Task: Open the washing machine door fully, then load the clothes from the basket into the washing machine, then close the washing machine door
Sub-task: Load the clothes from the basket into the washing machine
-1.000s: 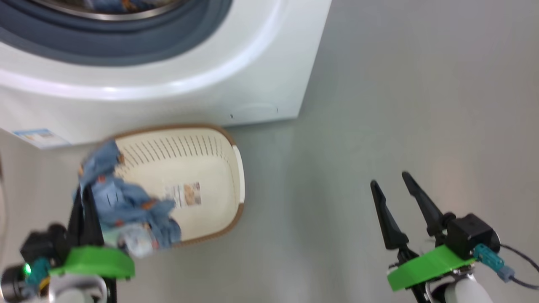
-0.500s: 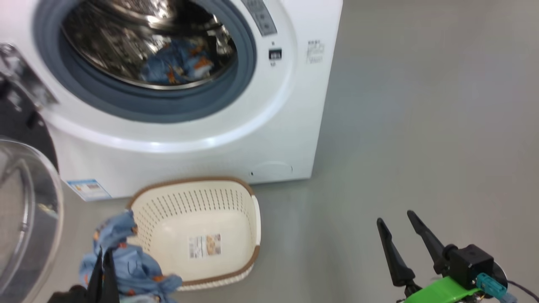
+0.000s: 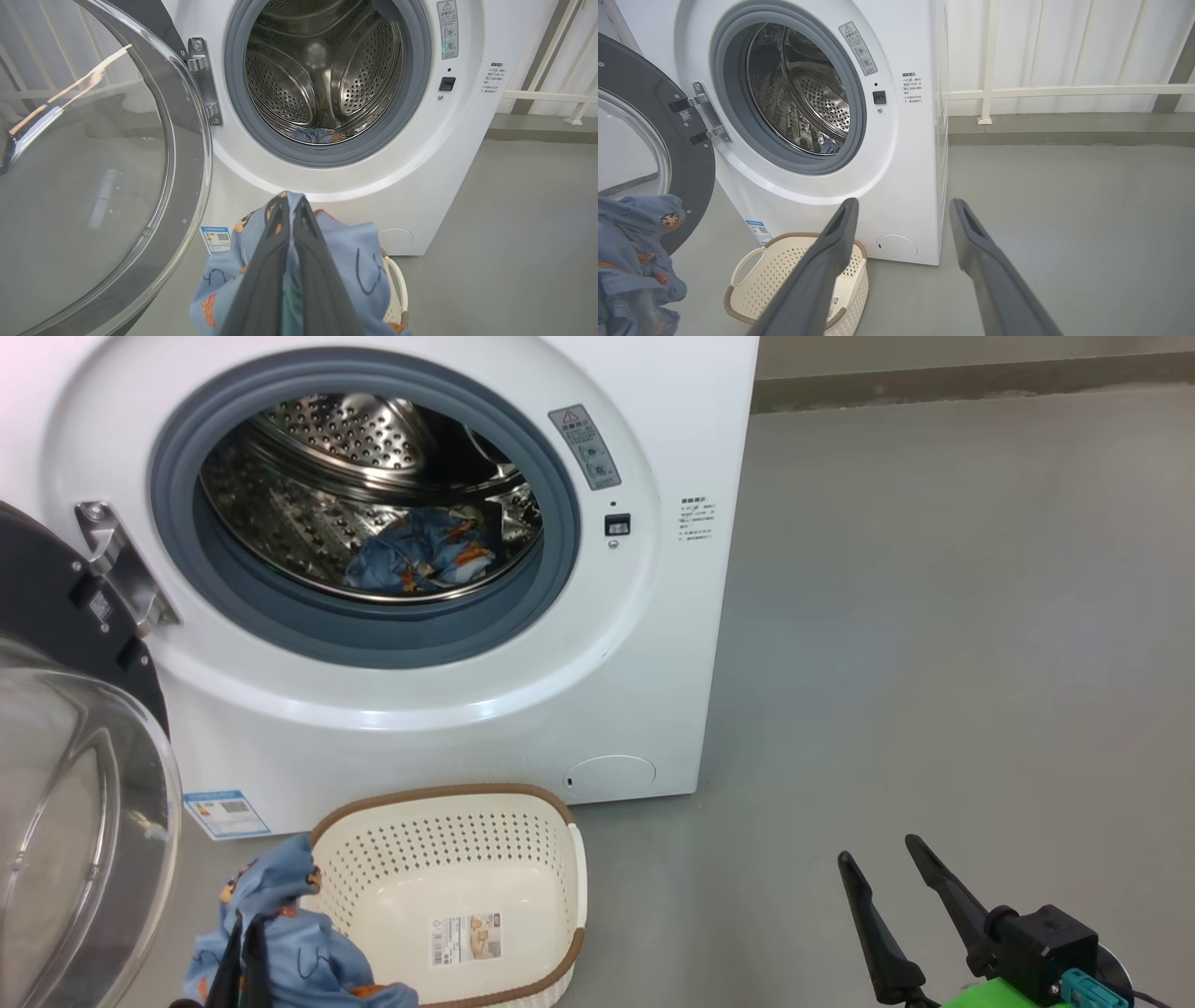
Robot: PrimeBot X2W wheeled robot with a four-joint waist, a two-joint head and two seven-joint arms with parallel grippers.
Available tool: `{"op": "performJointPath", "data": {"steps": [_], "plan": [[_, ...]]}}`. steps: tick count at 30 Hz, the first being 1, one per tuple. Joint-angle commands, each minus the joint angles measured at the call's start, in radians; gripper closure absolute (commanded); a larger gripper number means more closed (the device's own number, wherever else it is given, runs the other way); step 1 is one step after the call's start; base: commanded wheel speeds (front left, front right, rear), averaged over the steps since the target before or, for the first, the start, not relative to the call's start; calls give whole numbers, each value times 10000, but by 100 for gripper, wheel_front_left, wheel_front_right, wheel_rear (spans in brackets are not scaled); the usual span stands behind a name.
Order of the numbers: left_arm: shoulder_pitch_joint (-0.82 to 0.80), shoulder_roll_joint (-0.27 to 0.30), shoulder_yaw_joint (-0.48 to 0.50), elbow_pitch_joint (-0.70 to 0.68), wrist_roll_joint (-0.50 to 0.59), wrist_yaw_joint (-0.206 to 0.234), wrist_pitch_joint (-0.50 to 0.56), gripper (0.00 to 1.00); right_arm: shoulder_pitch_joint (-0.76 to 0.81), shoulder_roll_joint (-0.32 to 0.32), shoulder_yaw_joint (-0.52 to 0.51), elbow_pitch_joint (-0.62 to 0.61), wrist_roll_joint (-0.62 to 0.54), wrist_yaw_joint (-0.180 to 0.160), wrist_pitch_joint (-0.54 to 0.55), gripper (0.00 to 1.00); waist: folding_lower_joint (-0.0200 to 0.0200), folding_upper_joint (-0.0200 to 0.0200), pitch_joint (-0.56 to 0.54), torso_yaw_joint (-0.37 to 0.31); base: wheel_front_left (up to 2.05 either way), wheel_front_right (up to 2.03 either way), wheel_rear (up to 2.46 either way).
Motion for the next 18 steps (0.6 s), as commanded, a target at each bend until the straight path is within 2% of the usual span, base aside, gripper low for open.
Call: {"op": "performJointPath", "data": {"steps": [1, 18], "plan": [[-217, 177, 333, -364, 43, 98, 14, 100, -92, -33, 267, -344, -56, 27, 35, 0, -1, 0, -47, -37, 0, 0, 0], [-120, 167, 262, -478, -92, 191, 100, 100, -61, -33, 271, -357, -133, 27, 91, 0, -1, 0, -171, -176, 0, 0, 0]]}}
